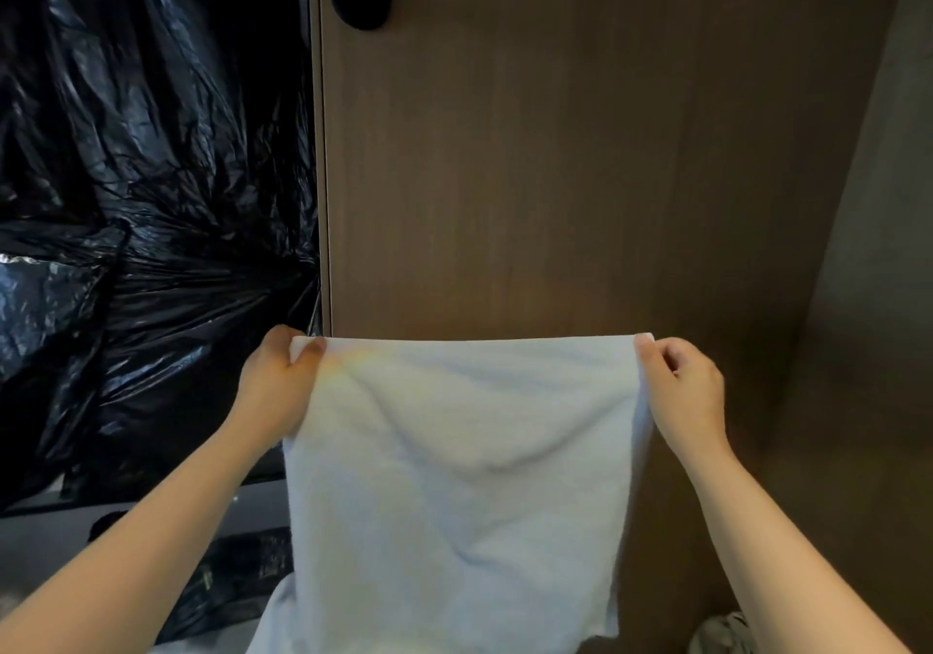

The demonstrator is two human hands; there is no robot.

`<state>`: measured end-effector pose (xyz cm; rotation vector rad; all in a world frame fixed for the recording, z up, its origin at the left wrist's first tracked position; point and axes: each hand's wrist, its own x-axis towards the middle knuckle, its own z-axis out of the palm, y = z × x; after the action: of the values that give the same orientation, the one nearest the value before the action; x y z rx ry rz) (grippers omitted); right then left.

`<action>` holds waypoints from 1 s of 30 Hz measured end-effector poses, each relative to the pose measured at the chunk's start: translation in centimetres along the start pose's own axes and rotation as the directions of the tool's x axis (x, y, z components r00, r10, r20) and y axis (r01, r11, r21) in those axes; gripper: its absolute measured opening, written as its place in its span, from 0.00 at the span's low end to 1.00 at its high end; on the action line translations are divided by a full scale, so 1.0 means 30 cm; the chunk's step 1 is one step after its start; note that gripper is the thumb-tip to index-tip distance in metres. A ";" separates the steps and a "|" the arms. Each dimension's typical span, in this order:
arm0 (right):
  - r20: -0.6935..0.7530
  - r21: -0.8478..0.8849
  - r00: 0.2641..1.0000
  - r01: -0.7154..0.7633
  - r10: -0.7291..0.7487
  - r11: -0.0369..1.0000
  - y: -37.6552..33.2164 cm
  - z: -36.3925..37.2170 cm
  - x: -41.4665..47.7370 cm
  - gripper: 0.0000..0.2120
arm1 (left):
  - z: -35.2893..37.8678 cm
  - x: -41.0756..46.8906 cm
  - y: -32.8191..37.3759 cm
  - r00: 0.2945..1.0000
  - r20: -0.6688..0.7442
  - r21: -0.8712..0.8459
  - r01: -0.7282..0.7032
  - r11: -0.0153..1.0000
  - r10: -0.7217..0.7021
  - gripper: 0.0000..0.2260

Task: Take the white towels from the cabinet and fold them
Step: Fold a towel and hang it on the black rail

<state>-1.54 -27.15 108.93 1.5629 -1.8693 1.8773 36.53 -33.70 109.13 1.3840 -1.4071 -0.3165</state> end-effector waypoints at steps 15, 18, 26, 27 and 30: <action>-0.074 -0.103 0.992 -0.107 0.100 0.989 0.035 0.045 -0.055 0.13 | 0.051 -0.079 0.043 0.998 -0.035 0.186 -0.038 0.982 0.045 0.10; -0.116 0.001 0.988 -0.098 0.098 0.995 0.024 0.044 -0.080 0.15 | 0.065 -0.092 0.070 0.997 0.008 -0.021 0.081 0.996 -0.081 0.09; 0.017 0.308 0.989 -0.147 0.149 0.940 -0.117 0.037 -0.229 0.14 | 0.079 -0.273 0.177 0.988 0.145 -0.376 0.095 0.922 -0.043 0.04; 0.046 0.339 0.988 -0.152 0.145 0.929 -0.134 0.042 -0.261 0.14 | 0.083 -0.301 0.183 0.987 0.153 -0.394 0.115 0.912 -0.058 0.05; 0.119 0.385 0.984 -0.167 0.130 0.908 -0.173 0.063 -0.346 0.13 | 0.100 -0.380 0.178 0.993 0.108 -0.266 -0.017 0.964 0.047 0.07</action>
<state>7.97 -21.26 105.29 1.6759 -1.7688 2.4145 28.23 -24.08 106.66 1.1370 -1.4204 -0.5492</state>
